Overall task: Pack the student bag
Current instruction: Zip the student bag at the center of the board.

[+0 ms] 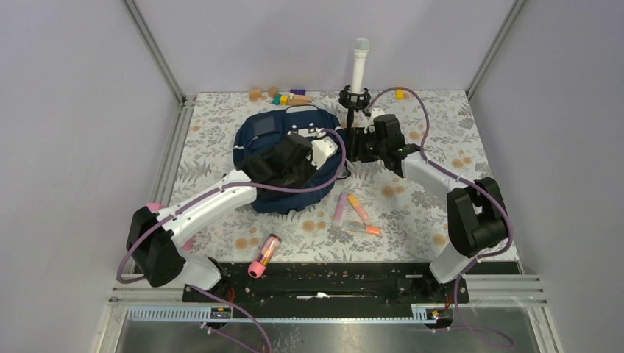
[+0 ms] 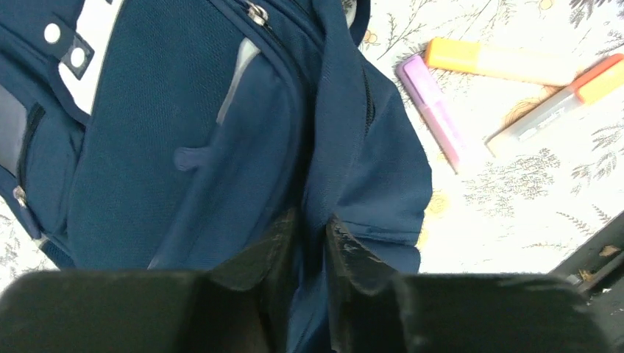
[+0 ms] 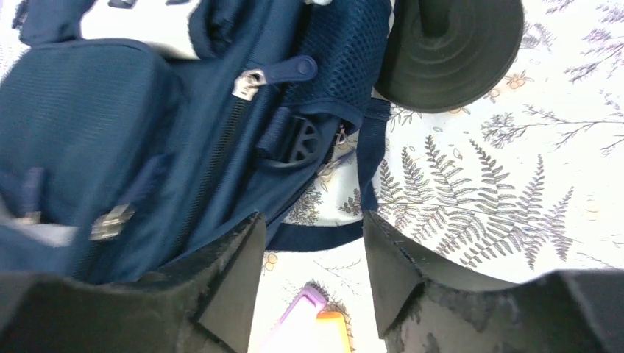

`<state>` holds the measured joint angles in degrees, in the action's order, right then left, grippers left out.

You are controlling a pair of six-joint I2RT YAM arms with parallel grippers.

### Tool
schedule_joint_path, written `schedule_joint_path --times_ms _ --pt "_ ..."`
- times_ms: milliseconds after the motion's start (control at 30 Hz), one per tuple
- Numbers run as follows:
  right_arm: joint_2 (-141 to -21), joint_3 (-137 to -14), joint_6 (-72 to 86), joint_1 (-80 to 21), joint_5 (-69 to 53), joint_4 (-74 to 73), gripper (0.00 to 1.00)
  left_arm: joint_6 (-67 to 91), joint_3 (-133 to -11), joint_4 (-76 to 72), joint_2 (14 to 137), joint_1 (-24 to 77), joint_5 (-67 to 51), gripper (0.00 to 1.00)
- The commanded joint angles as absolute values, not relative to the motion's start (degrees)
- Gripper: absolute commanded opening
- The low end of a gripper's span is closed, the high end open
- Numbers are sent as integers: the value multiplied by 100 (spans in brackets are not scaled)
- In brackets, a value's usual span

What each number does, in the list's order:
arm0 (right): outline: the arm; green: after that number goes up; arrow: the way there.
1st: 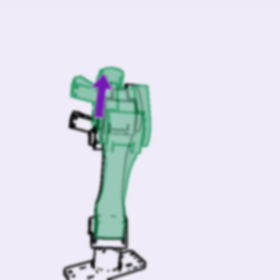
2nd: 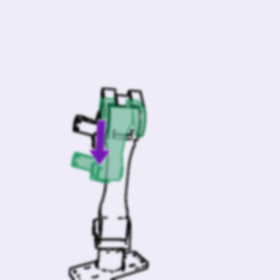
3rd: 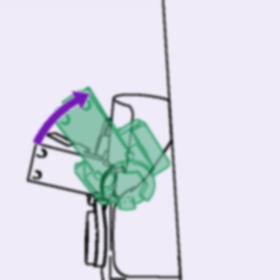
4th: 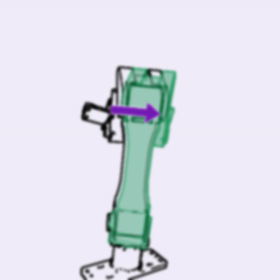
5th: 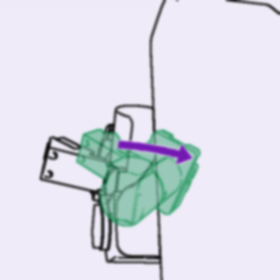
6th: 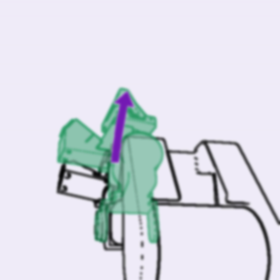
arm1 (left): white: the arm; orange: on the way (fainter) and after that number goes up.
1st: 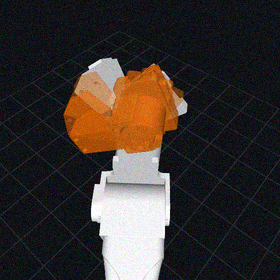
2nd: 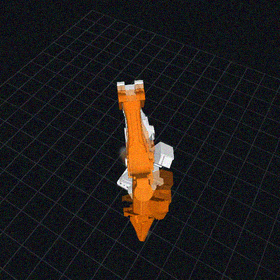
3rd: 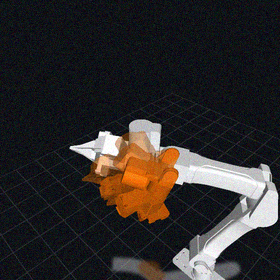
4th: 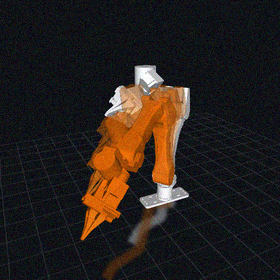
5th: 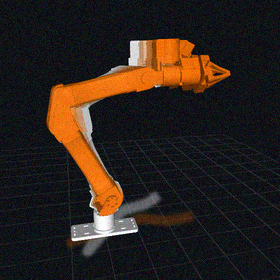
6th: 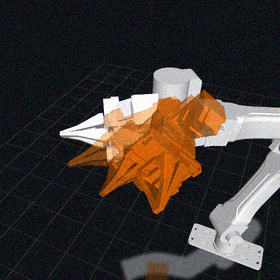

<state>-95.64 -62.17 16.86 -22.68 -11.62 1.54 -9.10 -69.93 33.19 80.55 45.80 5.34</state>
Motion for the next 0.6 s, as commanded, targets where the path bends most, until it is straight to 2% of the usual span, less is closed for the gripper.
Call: schedule_joint_path --times_ms 0,33,67,100,200,267,333,400,467,567 --pt "-8816 -6288 1239 -2224 -948 -153 63 -821 -7409 2811 8064 4507 745 37" --pt "-8687 -6270 1210 -2224 -907 -234 66 -801 -7390 2780 8033 4509 709 51" --pt "-8563 -6255 1166 -2217 -857 -320 78 -792 -7365 2728 7981 4509 659 60" --pt "-8444 -6239 1139 -2211 -805 -392 97 -764 -7345 2670 7903 4504 616 68" --pt "-7933 -5991 1141 -2206 -598 -386 100 -686 -7388 2646 7657 4495 529 78" --pt "-7563 -5757 1200 -2204 -419 -266 100 -685 -7360 2618 7471 4468 551 80" --pt "-7261 -5548 1352 -2198 -166 -170 100 -657 -7240 2552 7252 4405 572 90" --pt "-7062 -5433 1441 -2189 -116 -158 100 -507 -7105 2495 7033 4249 559 92" --pt "-6919 -5333 1583 -2176 -222 -143 100 -302 -6948 2463 6804 3970 336 98" --pt "-6737 -5224 1798 -2177 -412 -150 100 -27 -6661 2476 6482 3382 30 99"
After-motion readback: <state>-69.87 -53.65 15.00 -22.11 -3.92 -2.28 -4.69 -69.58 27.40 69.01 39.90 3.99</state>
